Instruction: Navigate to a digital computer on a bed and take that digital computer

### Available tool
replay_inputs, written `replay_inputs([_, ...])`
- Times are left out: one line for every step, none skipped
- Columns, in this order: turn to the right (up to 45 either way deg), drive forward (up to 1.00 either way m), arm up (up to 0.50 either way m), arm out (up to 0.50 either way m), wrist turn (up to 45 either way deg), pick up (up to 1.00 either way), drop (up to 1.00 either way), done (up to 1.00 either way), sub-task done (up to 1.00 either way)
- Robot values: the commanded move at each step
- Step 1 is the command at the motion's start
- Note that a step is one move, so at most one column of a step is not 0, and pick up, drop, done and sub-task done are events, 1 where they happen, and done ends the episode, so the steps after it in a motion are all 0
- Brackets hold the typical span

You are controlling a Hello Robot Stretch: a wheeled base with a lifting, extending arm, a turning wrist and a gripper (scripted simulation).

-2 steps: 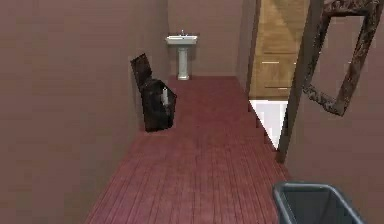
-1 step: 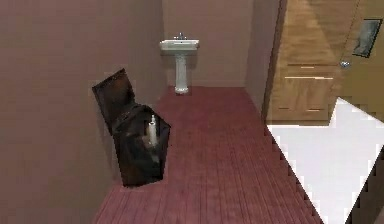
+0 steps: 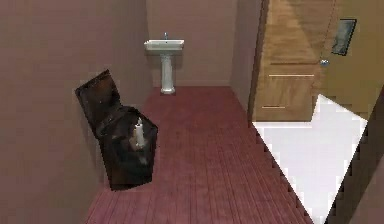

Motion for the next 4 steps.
replay_inputs([0.0, 0.35, 0.0, 0.0, 0.0, 0.0, 0.0, 0.0, 0.0])
replay_inputs([15.0, 0.0, 0.0, 0.0, 0.0, 0.0, 0.0, 0.0, 0.0])
replay_inputs([0.0, 0.8, 0.0, 0.0, 0.0, 0.0, 0.0, 0.0, 0.0])
replay_inputs([30.0, 0.0, 0.0, 0.0, 0.0, 0.0, 0.0, 0.0, 0.0])
